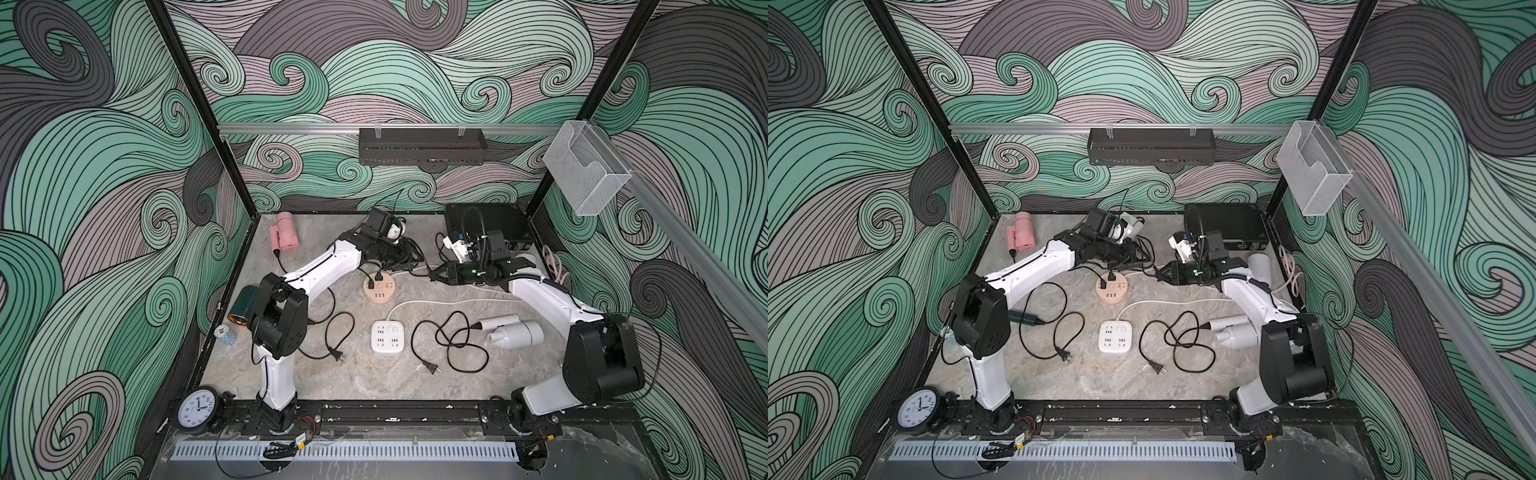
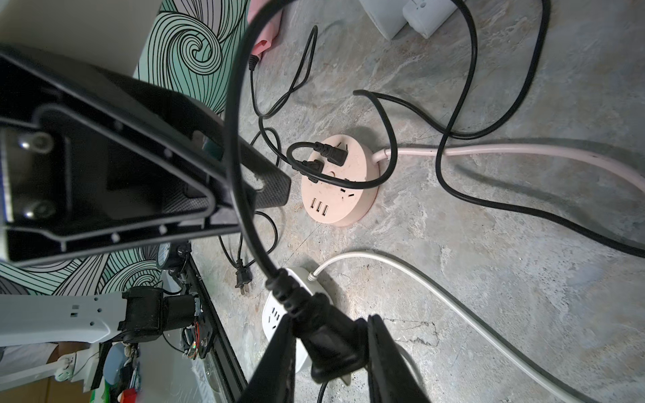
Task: Charge the blow dryers
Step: Pick up the plug from the center of the board.
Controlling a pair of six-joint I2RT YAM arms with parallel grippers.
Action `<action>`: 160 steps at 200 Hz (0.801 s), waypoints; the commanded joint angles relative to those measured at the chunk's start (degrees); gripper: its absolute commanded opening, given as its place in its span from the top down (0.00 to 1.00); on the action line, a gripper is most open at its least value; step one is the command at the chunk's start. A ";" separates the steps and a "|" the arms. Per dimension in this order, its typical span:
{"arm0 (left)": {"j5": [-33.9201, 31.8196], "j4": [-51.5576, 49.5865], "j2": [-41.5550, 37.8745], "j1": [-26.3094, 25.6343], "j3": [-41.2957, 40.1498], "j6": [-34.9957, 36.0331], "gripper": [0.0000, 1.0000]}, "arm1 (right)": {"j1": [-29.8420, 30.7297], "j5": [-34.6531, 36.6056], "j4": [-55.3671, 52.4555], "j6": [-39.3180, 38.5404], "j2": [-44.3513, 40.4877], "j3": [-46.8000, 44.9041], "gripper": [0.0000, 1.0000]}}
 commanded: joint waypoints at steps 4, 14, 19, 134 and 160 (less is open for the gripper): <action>2.68 3.75 -1.51 0.19 0.06 -0.17 0.58 | 0.50 -1.95 -0.04 -1.28 0.23 0.72 0.71; 2.95 4.99 -2.14 0.14 -0.80 -0.46 0.58 | 0.50 -1.55 -0.35 -1.37 0.47 0.75 0.71; 2.88 5.26 -2.37 0.19 -1.11 -0.40 0.58 | 0.42 -1.22 -0.40 -1.37 0.60 0.90 0.71; 0.68 5.26 -4.62 0.98 -2.08 0.94 0.48 | 0.77 -2.13 -1.87 -1.28 2.01 3.16 0.71; 1.11 4.68 -3.02 0.93 -1.10 1.10 0.50 | 0.82 -2.74 -1.72 -1.29 1.33 3.21 0.71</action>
